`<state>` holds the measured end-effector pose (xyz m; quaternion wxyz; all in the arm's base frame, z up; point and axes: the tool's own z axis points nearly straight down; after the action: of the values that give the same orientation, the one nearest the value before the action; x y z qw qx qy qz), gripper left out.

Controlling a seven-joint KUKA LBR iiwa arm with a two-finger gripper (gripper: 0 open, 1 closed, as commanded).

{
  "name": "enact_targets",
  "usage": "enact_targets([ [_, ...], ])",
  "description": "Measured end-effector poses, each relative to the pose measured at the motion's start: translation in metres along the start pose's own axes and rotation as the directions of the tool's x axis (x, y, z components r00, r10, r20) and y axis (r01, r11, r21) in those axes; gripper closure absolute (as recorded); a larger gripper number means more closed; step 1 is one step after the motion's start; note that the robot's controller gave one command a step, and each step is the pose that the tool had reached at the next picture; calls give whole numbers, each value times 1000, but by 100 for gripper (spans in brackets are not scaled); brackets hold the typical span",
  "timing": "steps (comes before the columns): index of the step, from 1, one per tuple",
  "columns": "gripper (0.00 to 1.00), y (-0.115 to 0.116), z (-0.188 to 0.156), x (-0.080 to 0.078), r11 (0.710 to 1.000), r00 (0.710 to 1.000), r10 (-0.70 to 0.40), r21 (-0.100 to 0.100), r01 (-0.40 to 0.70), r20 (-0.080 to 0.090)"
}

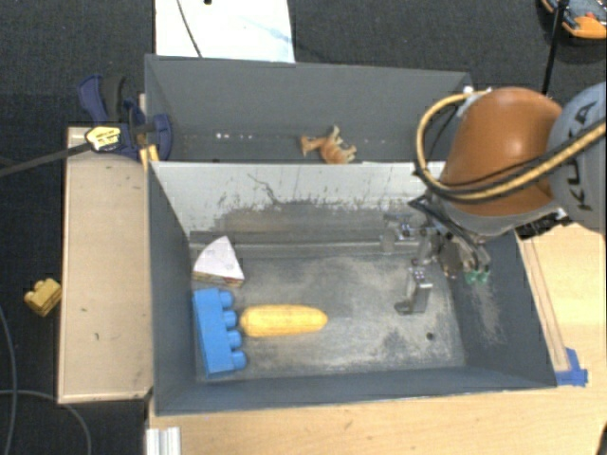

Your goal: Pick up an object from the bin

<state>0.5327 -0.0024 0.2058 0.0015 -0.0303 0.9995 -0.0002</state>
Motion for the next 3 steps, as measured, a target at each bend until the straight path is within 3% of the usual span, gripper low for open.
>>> enact_targets([
  [1,0,12,48,-11,1000,1000,-22,-2,22,3],
  [2,0,64,75,-4,1000,1000,22,0,-22,-1],
  [3,0,94,87,1,999,999,-49,-4,49,-2],
])
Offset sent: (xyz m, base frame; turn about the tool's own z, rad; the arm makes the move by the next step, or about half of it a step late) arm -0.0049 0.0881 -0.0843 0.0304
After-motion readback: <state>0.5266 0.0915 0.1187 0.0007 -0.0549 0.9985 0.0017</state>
